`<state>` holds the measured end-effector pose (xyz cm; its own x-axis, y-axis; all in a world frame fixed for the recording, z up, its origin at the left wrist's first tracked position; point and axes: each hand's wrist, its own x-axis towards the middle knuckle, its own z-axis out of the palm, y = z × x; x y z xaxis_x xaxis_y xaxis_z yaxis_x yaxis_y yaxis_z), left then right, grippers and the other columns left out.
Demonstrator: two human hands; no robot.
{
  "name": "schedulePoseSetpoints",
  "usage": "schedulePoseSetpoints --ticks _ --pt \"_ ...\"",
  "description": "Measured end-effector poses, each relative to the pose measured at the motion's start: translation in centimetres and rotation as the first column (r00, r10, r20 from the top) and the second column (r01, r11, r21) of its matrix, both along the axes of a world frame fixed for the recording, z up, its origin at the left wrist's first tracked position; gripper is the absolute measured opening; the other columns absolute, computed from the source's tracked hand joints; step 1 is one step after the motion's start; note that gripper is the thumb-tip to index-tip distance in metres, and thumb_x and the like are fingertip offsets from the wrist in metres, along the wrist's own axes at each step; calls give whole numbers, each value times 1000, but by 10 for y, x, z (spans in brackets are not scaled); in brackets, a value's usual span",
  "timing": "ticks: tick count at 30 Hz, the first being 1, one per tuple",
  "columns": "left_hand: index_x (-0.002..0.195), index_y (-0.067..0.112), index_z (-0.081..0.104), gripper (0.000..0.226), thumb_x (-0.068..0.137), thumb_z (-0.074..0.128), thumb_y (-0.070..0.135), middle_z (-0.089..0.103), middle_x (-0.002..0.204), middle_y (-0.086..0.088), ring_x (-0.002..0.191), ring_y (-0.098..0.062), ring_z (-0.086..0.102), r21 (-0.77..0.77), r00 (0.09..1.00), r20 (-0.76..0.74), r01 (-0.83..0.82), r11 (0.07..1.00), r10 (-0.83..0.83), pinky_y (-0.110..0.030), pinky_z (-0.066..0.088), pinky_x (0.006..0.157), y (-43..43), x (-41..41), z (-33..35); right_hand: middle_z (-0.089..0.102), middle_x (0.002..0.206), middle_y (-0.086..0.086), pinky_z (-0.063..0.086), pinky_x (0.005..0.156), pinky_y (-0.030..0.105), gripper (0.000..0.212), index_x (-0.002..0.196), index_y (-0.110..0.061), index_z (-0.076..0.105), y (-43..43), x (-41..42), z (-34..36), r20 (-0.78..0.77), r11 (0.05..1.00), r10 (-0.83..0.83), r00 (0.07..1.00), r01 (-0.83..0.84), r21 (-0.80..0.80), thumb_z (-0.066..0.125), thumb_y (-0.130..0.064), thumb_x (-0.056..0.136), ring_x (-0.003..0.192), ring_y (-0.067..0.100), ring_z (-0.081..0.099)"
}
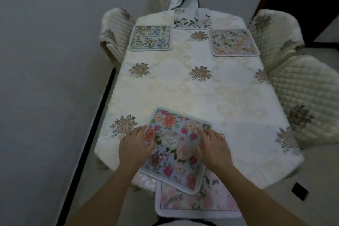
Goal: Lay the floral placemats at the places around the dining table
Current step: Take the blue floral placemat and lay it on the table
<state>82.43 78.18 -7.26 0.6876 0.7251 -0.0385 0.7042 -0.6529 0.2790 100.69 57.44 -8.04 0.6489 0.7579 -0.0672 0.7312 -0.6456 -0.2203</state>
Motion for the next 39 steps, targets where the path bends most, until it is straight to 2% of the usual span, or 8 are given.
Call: schedulePoseSetpoints --ticks 7,17,20,23,27,32,36,39 --pt "142 10 46 66 92 55 53 50 140 -14 126 -31 47 -221 996 -30 -85 972 81 -45 43 100 30 17 -25 59 117 6 52 75 36 39 126 -20 53 -7 -18 -23 -104 972 -232 967 227 -57 52 -39 92 100 26 57" --pt "131 0 53 63 88 66 45 50 121 -22 112 -36 48 -293 996 -64 -77 953 61 -44 42 92 43 30 -48 50 103 11 51 66 38 37 121 -17 48 1 -35 -46 -214 836 -546 810 543 -78 53 -40 93 84 27 50" --pt "133 3 48 65 87 68 45 47 124 -20 114 -34 46 -346 992 -48 -126 930 117 -43 39 94 44 34 -49 48 109 12 51 74 40 43 127 -15 43 9 -33 -46 -339 763 -621 707 643 -59 56 -38 93 92 28 51" --pt "129 6 50 58 89 66 44 47 124 -16 114 -32 46 -417 981 -11 -180 891 193 -42 39 93 46 35 -51 47 102 8 52 69 38 35 115 -14 44 14 -30 -48 -458 668 -675 579 742 -47 60 -35 91 86 29 55" --pt "109 -1 55 40 99 52 37 54 104 -17 96 -31 53 -506 981 25 -154 849 193 -35 38 74 48 34 -58 60 88 2 56 61 38 20 104 -15 47 12 -27 -53 -634 593 -638 436 804 -43 58 -30 94 73 20 63" --pt "98 4 47 32 103 42 36 59 85 -16 73 -30 56 -623 974 82 -115 773 211 -37 42 61 43 26 -56 60 92 3 51 62 33 15 99 -15 48 10 -21 -47 -739 616 -512 437 787 39 45 -30 103 76 16 60" --pt "106 8 49 23 104 44 30 63 91 -6 81 -22 65 -703 952 192 -37 710 240 -33 54 56 34 30 -33 62 101 -3 58 75 44 20 107 -20 44 9 -13 -36 -754 633 -438 490 763 128 36 -37 104 89 18 65" --pt "107 9 52 24 103 47 32 66 94 -8 80 -24 70 -752 918 268 10 659 292 -29 58 53 31 36 -9 62 100 -4 56 72 38 18 108 -21 45 4 -2 -17 -723 626 -411 555 749 219 37 -37 104 89 17 65"
